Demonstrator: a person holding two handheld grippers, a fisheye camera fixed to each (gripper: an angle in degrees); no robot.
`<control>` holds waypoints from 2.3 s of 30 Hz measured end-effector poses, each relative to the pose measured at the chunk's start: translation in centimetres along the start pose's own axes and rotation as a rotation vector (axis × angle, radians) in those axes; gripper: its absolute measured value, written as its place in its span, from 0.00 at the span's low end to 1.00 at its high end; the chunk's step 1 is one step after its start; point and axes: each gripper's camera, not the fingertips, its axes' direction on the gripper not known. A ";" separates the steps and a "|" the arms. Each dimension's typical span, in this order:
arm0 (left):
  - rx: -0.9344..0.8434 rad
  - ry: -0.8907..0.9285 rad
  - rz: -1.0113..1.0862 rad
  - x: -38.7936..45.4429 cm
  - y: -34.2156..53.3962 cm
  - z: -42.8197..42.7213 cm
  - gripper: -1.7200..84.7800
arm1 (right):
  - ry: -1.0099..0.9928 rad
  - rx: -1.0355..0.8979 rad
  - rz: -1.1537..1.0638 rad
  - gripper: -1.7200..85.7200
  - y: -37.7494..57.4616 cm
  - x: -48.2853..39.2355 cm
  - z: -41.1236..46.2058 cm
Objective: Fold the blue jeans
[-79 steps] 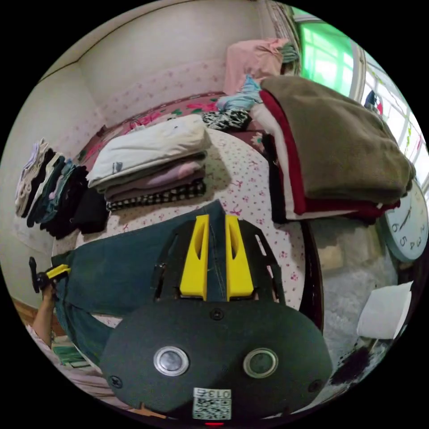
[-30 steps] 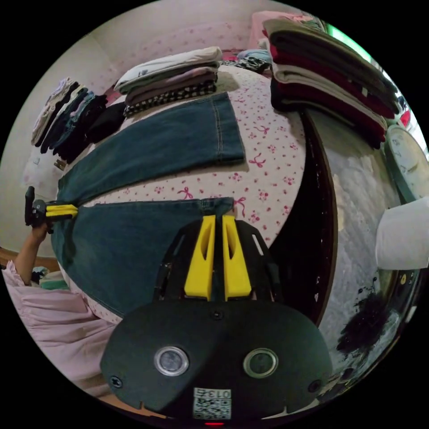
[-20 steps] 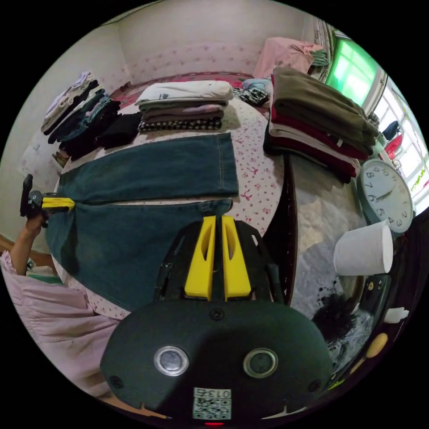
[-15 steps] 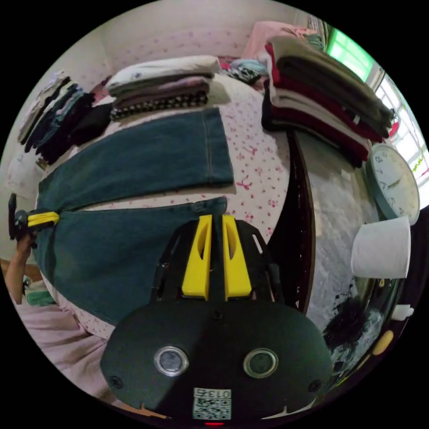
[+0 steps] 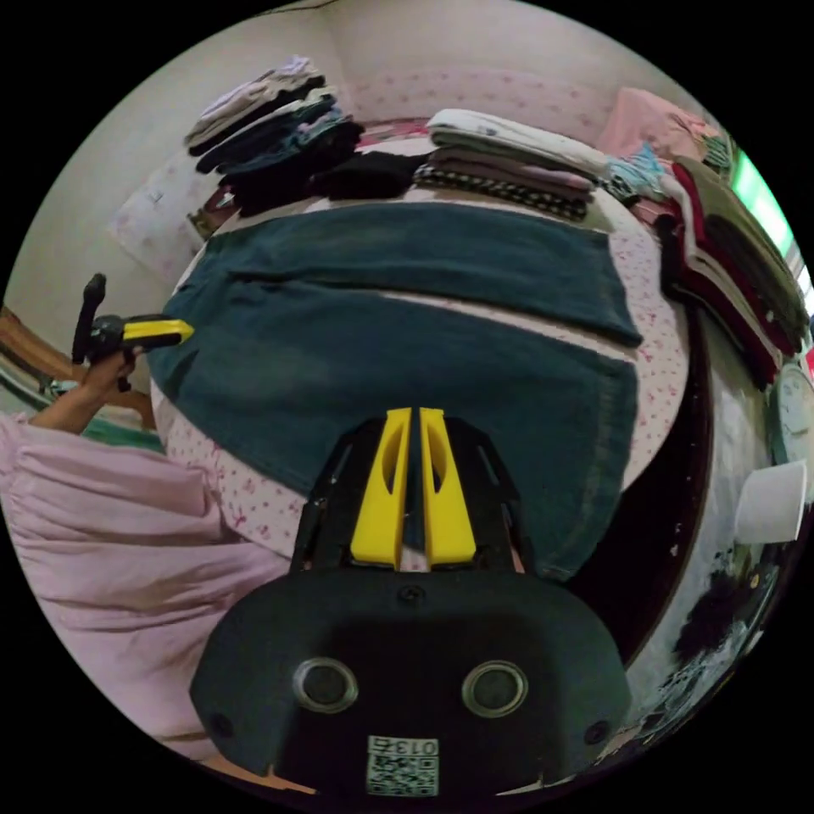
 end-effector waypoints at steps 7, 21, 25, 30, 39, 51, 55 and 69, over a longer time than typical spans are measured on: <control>-0.047 0.030 0.001 0.4 3.2 1.2 0.02 | 0.195 -0.183 -0.127 0.02 0.3 -4.8 3.1; 0.015 -0.082 -0.182 -4.8 7.7 -0.8 0.02 | 0.028 -0.136 -0.222 0.02 -8.3 -14.6 4.8; -0.018 -0.038 -0.181 -6.0 8.3 0.5 0.02 | 0.091 -0.189 -0.325 0.02 -8.6 -17.1 9.0; -0.016 0.051 -0.288 -8.7 10.3 0.0 0.02 | 0.028 -0.277 -0.299 0.02 -8.7 -14.7 9.7; 0.088 -0.070 -0.375 -16.5 6.3 -1.8 0.02 | 0.021 -0.159 -0.259 0.02 -15.5 -12.4 10.5; 0.018 -0.084 -0.264 -20.3 -0.5 3.2 0.02 | -0.026 -0.211 -0.248 0.02 -22.3 -10.9 17.8; 0.061 -0.103 -0.366 -21.2 -0.6 1.3 0.02 | -0.010 -0.115 -0.195 0.02 -23.3 -7.7 16.1; 0.061 -0.124 -0.082 -18.7 -13.9 5.0 0.02 | 0.059 -0.011 -0.245 0.02 -38.9 -1.4 21.8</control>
